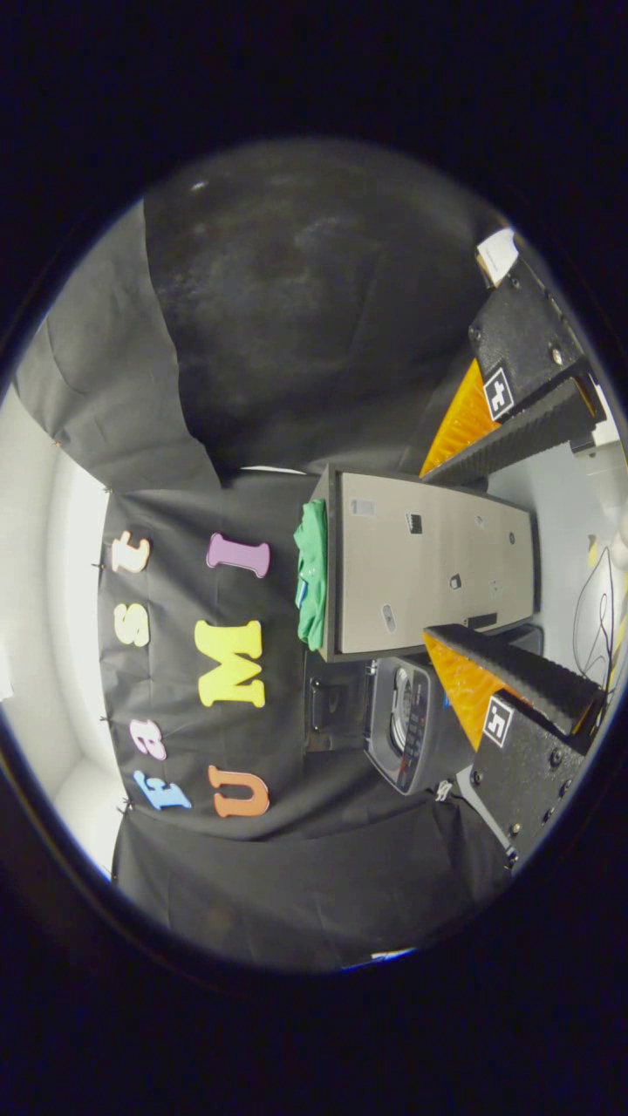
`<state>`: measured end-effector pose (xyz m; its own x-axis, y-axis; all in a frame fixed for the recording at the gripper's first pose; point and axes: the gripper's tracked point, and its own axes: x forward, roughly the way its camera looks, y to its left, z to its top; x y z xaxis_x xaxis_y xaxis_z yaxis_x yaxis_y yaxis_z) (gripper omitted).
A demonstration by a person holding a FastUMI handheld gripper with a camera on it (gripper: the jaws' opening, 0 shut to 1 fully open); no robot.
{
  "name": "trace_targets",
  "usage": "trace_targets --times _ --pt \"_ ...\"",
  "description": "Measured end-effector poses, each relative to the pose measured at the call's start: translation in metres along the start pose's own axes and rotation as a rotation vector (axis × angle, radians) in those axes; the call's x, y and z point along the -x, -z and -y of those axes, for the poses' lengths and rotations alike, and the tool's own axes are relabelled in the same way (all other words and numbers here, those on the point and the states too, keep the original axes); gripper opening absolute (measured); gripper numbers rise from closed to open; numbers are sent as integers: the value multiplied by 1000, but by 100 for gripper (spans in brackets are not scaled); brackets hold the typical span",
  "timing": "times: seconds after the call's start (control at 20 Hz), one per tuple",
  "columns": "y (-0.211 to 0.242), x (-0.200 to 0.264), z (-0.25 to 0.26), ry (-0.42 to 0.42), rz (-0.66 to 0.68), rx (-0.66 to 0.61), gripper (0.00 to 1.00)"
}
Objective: Put the clothes into the washing machine and then close the washing machine lid.
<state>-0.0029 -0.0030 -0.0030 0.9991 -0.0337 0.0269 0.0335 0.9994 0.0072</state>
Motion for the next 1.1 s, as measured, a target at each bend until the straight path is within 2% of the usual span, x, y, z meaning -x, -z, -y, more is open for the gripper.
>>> trace_targets --times 0.35,0.65,0.85,1.1 --pt "-11 -6 -5 12 10 -10 99" --pt "-47 -20 -8 38 31 -15 99" --pt "-82 -45 -4 49 37 -17 99" --pt "-136 -99 5 63 55 -6 99"
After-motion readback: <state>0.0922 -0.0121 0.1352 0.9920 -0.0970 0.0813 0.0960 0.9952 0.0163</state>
